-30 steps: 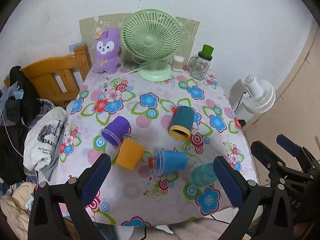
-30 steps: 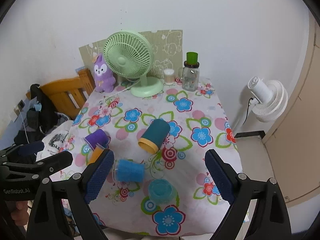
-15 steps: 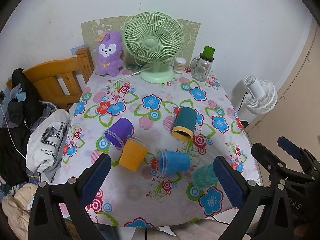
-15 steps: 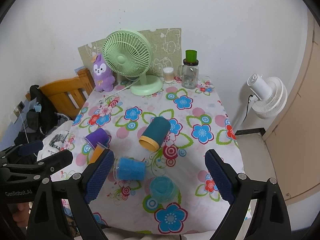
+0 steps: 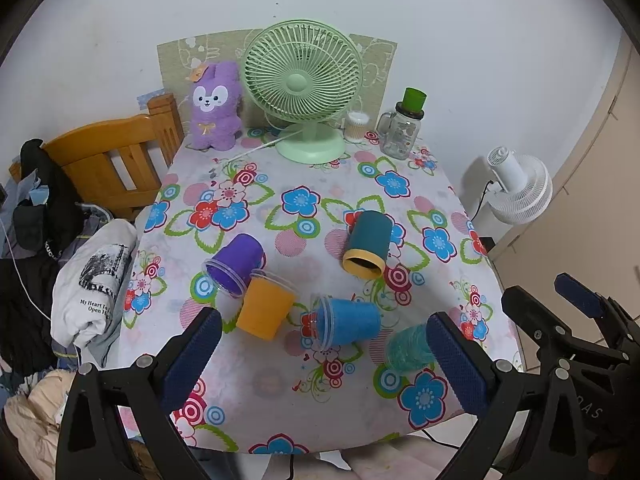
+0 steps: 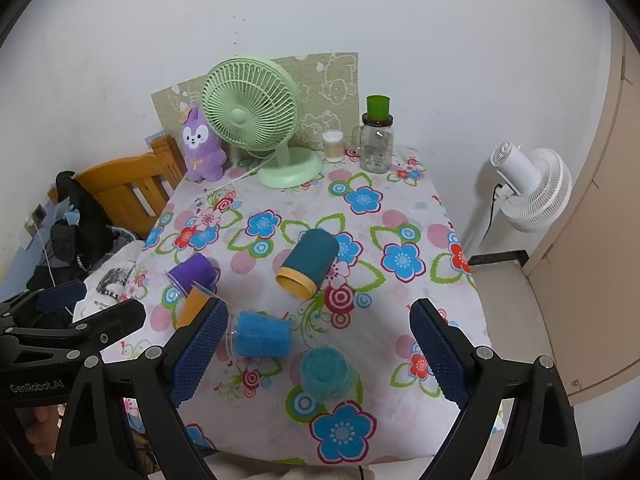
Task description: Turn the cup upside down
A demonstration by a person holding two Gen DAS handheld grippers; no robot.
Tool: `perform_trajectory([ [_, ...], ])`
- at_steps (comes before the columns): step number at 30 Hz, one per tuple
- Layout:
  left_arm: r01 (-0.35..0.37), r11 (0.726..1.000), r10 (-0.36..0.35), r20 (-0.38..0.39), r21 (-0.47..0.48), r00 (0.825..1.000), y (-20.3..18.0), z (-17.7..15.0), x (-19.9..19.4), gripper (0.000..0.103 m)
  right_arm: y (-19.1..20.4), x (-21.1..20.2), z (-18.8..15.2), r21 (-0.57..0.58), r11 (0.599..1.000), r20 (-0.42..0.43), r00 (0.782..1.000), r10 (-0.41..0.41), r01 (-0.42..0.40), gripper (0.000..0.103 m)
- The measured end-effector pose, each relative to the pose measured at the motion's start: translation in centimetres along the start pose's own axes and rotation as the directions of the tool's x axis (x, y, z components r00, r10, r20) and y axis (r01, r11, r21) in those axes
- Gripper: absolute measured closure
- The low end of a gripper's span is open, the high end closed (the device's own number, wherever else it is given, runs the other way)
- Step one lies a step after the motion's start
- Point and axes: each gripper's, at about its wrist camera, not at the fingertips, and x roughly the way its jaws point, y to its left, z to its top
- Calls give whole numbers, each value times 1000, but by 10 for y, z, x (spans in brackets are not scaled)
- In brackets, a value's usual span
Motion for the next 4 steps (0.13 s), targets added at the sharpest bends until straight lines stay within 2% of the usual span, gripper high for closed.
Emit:
perform_trajectory([
  [4, 12, 1000, -12, 0, 0, 1000, 1, 2, 0, 0, 0, 0, 0, 0, 1000, 1, 1000, 1, -1, 9],
])
